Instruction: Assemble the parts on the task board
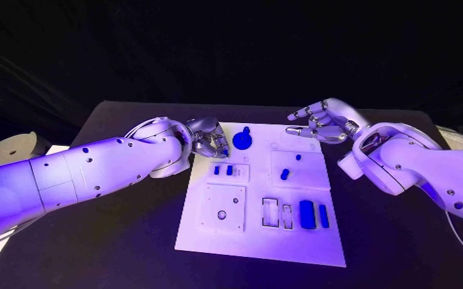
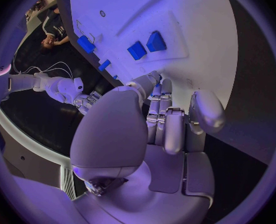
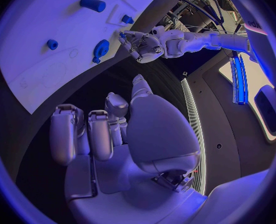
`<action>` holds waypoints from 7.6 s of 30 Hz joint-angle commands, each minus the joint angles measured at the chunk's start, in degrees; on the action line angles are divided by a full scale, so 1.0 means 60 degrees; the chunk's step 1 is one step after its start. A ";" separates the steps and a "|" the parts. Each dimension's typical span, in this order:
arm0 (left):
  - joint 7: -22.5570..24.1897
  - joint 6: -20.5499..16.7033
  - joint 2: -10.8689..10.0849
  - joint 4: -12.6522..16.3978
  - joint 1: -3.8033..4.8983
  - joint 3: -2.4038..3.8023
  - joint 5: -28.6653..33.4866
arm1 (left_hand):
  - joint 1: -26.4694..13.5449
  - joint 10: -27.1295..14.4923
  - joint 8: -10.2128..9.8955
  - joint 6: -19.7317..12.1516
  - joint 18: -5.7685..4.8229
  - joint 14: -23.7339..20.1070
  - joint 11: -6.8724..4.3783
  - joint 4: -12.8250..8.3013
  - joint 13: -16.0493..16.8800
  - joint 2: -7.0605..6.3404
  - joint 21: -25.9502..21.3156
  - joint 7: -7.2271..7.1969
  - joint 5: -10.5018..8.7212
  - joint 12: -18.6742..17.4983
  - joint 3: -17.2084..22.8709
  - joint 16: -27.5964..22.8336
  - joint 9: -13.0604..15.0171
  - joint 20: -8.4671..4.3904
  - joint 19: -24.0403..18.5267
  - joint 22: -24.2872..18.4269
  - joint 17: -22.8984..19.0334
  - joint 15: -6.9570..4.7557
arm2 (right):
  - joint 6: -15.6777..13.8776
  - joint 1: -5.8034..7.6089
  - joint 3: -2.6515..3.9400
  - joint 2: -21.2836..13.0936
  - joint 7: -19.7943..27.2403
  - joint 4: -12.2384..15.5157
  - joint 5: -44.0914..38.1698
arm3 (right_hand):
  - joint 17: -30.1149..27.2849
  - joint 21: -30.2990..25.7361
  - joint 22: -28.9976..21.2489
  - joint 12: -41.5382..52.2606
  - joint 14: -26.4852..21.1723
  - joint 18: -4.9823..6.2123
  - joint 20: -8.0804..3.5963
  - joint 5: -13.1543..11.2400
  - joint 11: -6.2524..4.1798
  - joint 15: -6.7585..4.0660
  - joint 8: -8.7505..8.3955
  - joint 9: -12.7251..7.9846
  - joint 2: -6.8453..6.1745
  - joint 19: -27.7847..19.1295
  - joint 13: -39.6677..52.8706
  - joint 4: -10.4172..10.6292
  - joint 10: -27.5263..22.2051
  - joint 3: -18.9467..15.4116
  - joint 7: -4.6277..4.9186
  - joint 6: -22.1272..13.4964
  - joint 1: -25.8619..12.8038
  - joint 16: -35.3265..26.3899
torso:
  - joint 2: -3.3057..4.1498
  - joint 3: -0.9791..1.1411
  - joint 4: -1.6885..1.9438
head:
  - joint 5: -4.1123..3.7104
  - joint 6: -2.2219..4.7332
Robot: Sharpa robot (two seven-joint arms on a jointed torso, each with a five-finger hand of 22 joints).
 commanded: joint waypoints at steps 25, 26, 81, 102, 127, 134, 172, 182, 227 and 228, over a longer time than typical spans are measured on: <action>-0.0154 0.0459 0.0147 -0.0107 -0.0020 -0.0032 -0.0205 | -0.0099 0.0110 -0.0026 0.0085 -0.0066 0.0488 -0.0032 -0.0008 0.0020 -0.0006 0.0049 -0.0041 -0.0042 -0.0033 0.0051 0.0047 0.0012 -0.0055 0.0172 0.0018 -0.0010 -0.0031 | 0.0124 -0.0007 0.0000 0.0006 0.0067 0.0015 -0.0038 | 0.1269 -0.0044 -0.0014 -0.0052 0.0706 0.0123 0.0018 0.0055 0.0009 -0.0085 -0.0025 -0.0008 0.0123 -0.0055 -0.0010 0.0015 -0.0081 -0.0049 -0.0008 0.0040 -0.0001 -0.0057 | 0.0001 -0.0005 0.0005 | -0.0002 -0.0028; -0.0164 0.0462 0.0150 -0.0114 -0.0020 -0.0032 -0.0206 | -0.0103 0.0114 -0.0029 0.0087 -0.0065 0.0487 -0.0034 -0.0014 0.0021 -0.0012 0.0048 -0.0042 -0.0043 -0.0038 0.0051 0.0047 0.0011 -0.0056 0.0171 0.0018 -0.0013 -0.0033 | 0.0124 -0.0007 0.0000 0.0006 0.0067 0.0015 -0.0038 | 0.1269 -0.0044 -0.0014 -0.0052 0.0706 0.0123 0.0018 0.0055 0.0009 -0.0085 -0.0025 -0.0008 0.0123 -0.0055 -0.0010 0.0015 -0.0081 -0.0049 -0.0008 0.0040 -0.0001 -0.0057 | 0.0001 -0.0006 0.0005 | -0.0002 -0.0028; 0.4412 -0.1772 -0.1232 0.0425 -0.0022 -0.0062 1.1904 | -0.0725 -0.0426 -0.0236 -0.0684 0.0668 -0.0939 0.0321 -0.0261 0.0054 -0.0014 -0.4027 0.0410 -0.0025 0.0113 0.0674 -0.2125 -0.0301 0.0265 -0.1521 -0.3309 -0.3752 0.0289 | 0.1681 -0.0147 0.0001 -0.0261 -0.1980 -0.0078 -0.6384 | -0.0295 -0.1400 -0.1870 -0.8114 0.0440 0.0443 -0.0030 -0.1028 -0.0004 -0.0131 0.0019 -0.0014 0.0120 -0.0557 -0.8061 -0.0544 -0.1704 0.1330 -0.0298 0.1446 0.2350 -0.1588 | -0.0021 -0.0024 0.0022 | -0.0329 0.0079; 0.5845 -0.1168 -0.1570 0.1123 -0.0038 -0.0128 1.4087 | -0.1064 -0.0305 -0.0135 -0.0660 0.0717 -0.1055 0.0220 -0.0159 0.0194 0.0102 -0.4430 0.0317 -0.0018 0.0550 -0.0115 -0.2145 -0.0296 0.0227 -0.1585 -0.3616 -0.3978 0.0220 | 0.2797 -0.0433 -0.0041 0.0306 -0.2660 -0.0062 -0.8298 | -0.0499 -0.1580 -0.2045 -0.8666 0.0445 0.0470 -0.0253 -0.1606 -0.0077 -0.0381 -0.0068 -0.0019 -0.0345 -0.0548 -0.9464 -0.0222 -0.1436 0.2813 -0.0396 0.1569 0.2232 -0.1804 | -0.0010 -0.0004 0.0040 | -0.0547 0.0044; 0.5579 -0.1341 -0.1604 0.1153 -0.0039 -0.0134 1.4017 | -0.0568 -0.0539 -0.0128 -0.0801 0.0741 -0.1178 0.0241 -0.0563 0.0241 0.0304 -0.4711 0.0362 0.0016 0.0758 -0.0195 -0.2198 -0.0312 0.0210 -0.1612 -0.3832 -0.4212 0.0221 | 0.3294 -0.0562 -0.0091 0.0736 -0.2584 -0.0355 -0.8283 | -0.0403 -0.1543 -0.1938 -0.8706 0.0498 0.0445 -0.0387 -0.1687 -0.0191 -0.0492 0.0010 0.0037 -0.0279 -0.0456 -0.9929 -0.0397 -0.1009 0.3986 -0.0499 0.2002 0.2030 -0.1724 | -0.0022 -0.0007 0.0023 | -0.0475 -0.0027; 0.5516 -0.1371 -0.1612 0.1153 -0.0039 -0.0134 1.3968 | -0.0475 -0.0580 -0.0123 -0.0829 0.0739 -0.1176 0.0252 -0.0664 0.0250 0.0319 -0.4722 0.0376 0.0013 0.0807 -0.0202 -0.2182 -0.0314 0.0209 -0.1594 -0.3840 -0.4229 0.0227 | 0.3396 -0.0579 -0.0099 0.0784 -0.2619 -0.0379 -0.8278 | -0.0301 -0.1450 -0.1801 -0.8689 0.0534 0.0418 -0.0425 -0.1708 -0.0237 -0.0501 0.0083 0.0101 -0.0256 -0.0395 -0.9983 -0.0523 -0.0778 0.4241 -0.0550 0.2259 0.1873 -0.1617 | -0.0024 -0.0006 0.0027 | -0.0472 -0.0043; 0.5479 -0.1333 -0.1595 0.1115 -0.0039 -0.0134 1.3807 | -0.0473 -0.0612 -0.0138 -0.0922 0.0671 -0.1064 0.0271 -0.0738 0.0279 0.0340 -0.4376 0.0408 -0.0011 0.0922 -0.0276 -0.1998 -0.0323 0.0215 -0.1436 -0.3542 -0.4017 0.0240 | 0.1553 -0.0482 0.0096 0.0127 -0.2736 0.0815 -0.8176 | -0.0177 -0.1238 -0.1490 -0.8808 0.0562 0.0362 -0.0427 -0.1730 -0.0254 -0.0477 0.0095 0.0249 -0.0289 -0.0282 -1.0097 -0.0897 -0.0400 0.4862 -0.0566 0.2526 0.1403 -0.1474 | -0.0025 -0.0006 0.0026 | -0.0501 0.0008; 0.5484 -0.1306 -0.1565 0.1118 -0.0040 -0.0134 1.3806 | -0.0480 -0.0621 -0.0140 -0.0931 0.0679 -0.1076 0.0274 -0.0738 0.0280 0.0341 -0.4418 0.0412 -0.0011 0.0927 -0.0283 -0.2016 -0.0323 0.0216 -0.1446 -0.3579 -0.4057 0.0242 | 0.1327 -0.0521 0.0121 0.0385 -0.2597 0.1789 -0.8144 | -0.0184 -0.1240 -0.1495 -0.8846 0.0555 0.0362 -0.0409 -0.1724 -0.0240 -0.0454 0.0074 0.0260 -0.0308 -0.0287 -1.0110 -0.0957 -0.0395 0.4956 -0.0538 0.2515 0.1391 -0.1478 | -0.0023 -0.0010 0.0039 | -0.0364 -0.0051; 0.5363 -0.1165 -0.1304 0.1166 -0.0039 -0.0142 1.3805 | -0.0536 -0.0675 -0.0144 -0.0969 0.0683 -0.1103 0.0291 -0.0733 0.0286 0.0341 -0.4471 0.0425 -0.0016 0.0960 -0.0338 -0.2030 -0.0324 0.0225 -0.1462 -0.3619 -0.4116 0.0256 | 0.2309 -0.2036 -0.0080 0.2425 -0.1996 0.0987 -0.8240 | -0.0169 -0.1258 -0.1526 -0.8949 0.0543 0.0364 -0.0264 -0.1719 -0.0145 -0.0303 -0.0002 0.0298 -0.0376 -0.0316 -1.0127 -0.1140 -0.0405 0.5170 -0.0426 0.2455 0.1200 -0.1452 | -0.0025 -0.0006 0.0010 | 0.0287 -0.0501; 0.5359 -0.1163 -0.1304 0.1166 -0.0039 -0.0142 1.3805 | -0.0536 -0.0675 -0.0144 -0.0969 0.0683 -0.1103 0.0291 -0.0733 0.0286 0.0341 -0.4471 0.0425 -0.0016 0.0960 -0.0338 -0.2030 -0.0324 0.0225 -0.1462 -0.3619 -0.4116 0.0256 | 0.2345 -0.2036 -0.0080 0.2429 -0.2000 0.0988 -0.8243 | -0.0169 -0.1258 -0.1526 -0.8949 0.0543 0.0364 -0.0264 -0.1719 -0.0145 -0.0303 -0.0002 0.0298 -0.0376 -0.0316 -1.0127 -0.1140 -0.0405 0.5170 -0.0426 0.2455 0.1200 -0.1452 | -0.0025 -0.0006 0.0010 | 0.0287 -0.0501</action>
